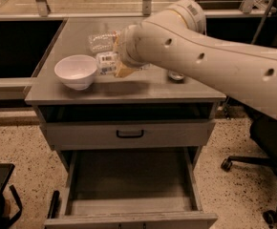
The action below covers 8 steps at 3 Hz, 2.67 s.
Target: Pick blue plastic bottle from middle drawer and place on counter
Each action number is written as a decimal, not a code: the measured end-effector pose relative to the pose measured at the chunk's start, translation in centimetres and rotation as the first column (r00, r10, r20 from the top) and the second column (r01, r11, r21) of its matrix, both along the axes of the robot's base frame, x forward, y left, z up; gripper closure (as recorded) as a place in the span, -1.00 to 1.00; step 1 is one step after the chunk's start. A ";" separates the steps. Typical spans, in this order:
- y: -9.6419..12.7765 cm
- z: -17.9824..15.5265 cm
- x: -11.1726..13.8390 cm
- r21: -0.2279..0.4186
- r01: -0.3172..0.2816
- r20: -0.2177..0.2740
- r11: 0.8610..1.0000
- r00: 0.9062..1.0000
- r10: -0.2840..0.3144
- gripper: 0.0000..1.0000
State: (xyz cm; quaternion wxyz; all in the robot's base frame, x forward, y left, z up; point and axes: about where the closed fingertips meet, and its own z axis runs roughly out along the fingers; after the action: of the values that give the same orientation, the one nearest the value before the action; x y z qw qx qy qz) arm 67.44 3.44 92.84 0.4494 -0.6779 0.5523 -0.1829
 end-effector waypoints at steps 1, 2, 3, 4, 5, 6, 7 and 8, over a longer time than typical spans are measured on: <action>-0.1 -0.9 2.0 -0.047 0.001 -0.033 0.999 0.999 -0.003 1.00; -1.7 -2.2 2.9 -0.074 0.019 -0.085 0.997 0.996 -0.025 1.00; -1.7 -2.2 2.9 -0.076 0.020 -0.088 0.997 0.996 -0.026 1.00; -1.7 -2.2 2.9 -0.076 0.020 -0.088 0.997 0.996 -0.026 0.62; -1.7 -2.2 2.9 -0.076 0.020 -0.088 0.997 0.996 -0.026 0.16; -1.7 -2.2 2.9 -0.076 0.020 -0.088 0.997 0.996 -0.026 -0.31; -1.7 -2.2 2.9 -0.076 0.020 -0.088 0.997 0.996 -0.026 -0.78; -1.7 -2.2 2.9 -0.076 0.020 -0.088 0.997 0.996 -0.026 -1.00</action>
Offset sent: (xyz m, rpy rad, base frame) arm 0.0391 -0.0388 -0.0380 -0.0979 0.1527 -0.0528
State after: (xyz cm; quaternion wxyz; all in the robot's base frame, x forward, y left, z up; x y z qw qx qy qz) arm 70.29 1.74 90.65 0.3966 -0.6953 0.5722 -0.1784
